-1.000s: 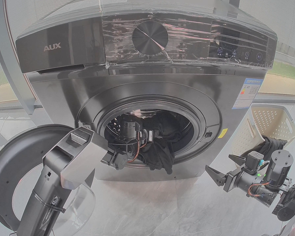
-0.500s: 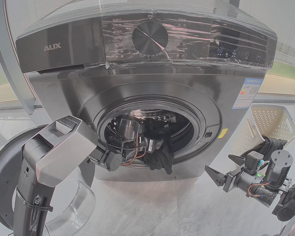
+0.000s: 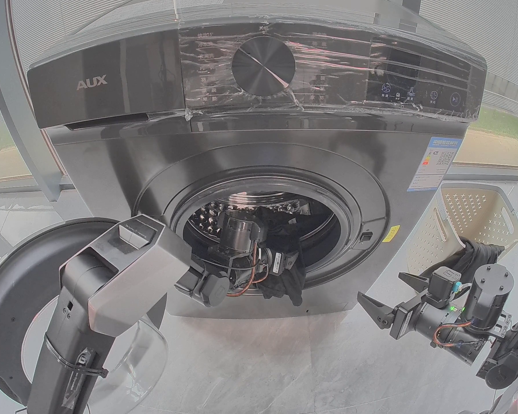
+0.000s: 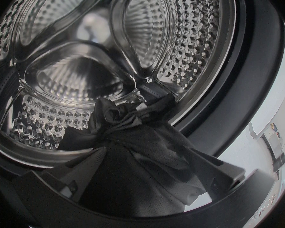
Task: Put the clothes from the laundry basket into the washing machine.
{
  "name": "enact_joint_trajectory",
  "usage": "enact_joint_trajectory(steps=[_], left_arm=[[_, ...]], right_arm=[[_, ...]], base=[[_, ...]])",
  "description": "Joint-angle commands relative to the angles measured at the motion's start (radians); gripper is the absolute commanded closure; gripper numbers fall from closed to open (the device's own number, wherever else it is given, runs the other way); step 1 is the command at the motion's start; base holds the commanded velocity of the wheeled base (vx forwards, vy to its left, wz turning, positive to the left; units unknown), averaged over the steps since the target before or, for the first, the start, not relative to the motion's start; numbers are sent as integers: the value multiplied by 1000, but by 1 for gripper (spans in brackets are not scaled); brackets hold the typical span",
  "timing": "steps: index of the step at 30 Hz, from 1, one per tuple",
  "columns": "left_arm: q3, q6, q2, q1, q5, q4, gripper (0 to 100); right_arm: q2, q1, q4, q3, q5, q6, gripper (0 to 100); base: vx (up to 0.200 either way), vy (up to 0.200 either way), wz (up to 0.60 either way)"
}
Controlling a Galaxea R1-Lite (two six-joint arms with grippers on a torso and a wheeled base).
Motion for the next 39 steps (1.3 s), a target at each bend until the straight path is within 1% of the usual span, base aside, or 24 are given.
enact_joint_trajectory(steps=[1,9,10,11,12,13,15,17,18,21,22,27,28,31,32,33,36,39], left_arm=[[-21,-2,39,-9,1,13,100],[-68,-9,56,1,20,0,100],[-110,-14,58,8,41,-6,100],[-120,-16,59,11,49,-7,100],[-169,-17,68,31,77,-21,100],[-191,-17,74,39,86,-29,100],[-249,-17,85,54,103,-49,100],[-274,-17,90,64,109,-57,100],[-314,-19,101,77,123,-75,100],[-311,-22,102,82,123,-87,100],[-304,-25,101,82,123,-89,0],[-289,-35,99,79,123,-93,0],[-268,-39,93,73,123,-89,0],[-232,-39,82,70,118,-84,0],[-176,-35,58,57,109,-76,0],[-148,-34,48,50,103,-69,0],[-122,-32,50,39,89,-60,0],[-122,-28,62,27,87,-58,0]], right_arm=[[2,4,0,-4,0,0,0],[0,7,0,-4,0,0,0],[0,7,-2,-4,0,0,0],[0,7,0,-4,0,0,0],[0,7,0,-4,0,0,0],[0,7,0,-4,0,0,0],[0,9,0,-5,-1,0,0],[2,9,0,-7,-1,0,0],[2,9,0,-5,-1,1,0],[0,9,0,-5,-1,0,0],[0,9,0,-5,-1,1,0],[0,7,0,-4,-1,1,0],[0,7,0,-4,-1,1,0],[0,7,0,-4,-1,0,0],[2,7,0,-4,-1,0,0],[2,7,0,-4,-1,1,0],[0,9,0,-5,-1,0,0],[2,9,0,-4,-1,0,0]], base=[[0,0,0],[0,0,0],[0,0,0],[0,0,0],[0,0,0],[0,0,0],[0,0,0],[0,0,0],[0,0,0],[0,0,0],[0,0,0],[0,0,0],[0,0,0],[0,0,0],[0,0,0],[0,0,0],[0,0,0],[0,0,0]])
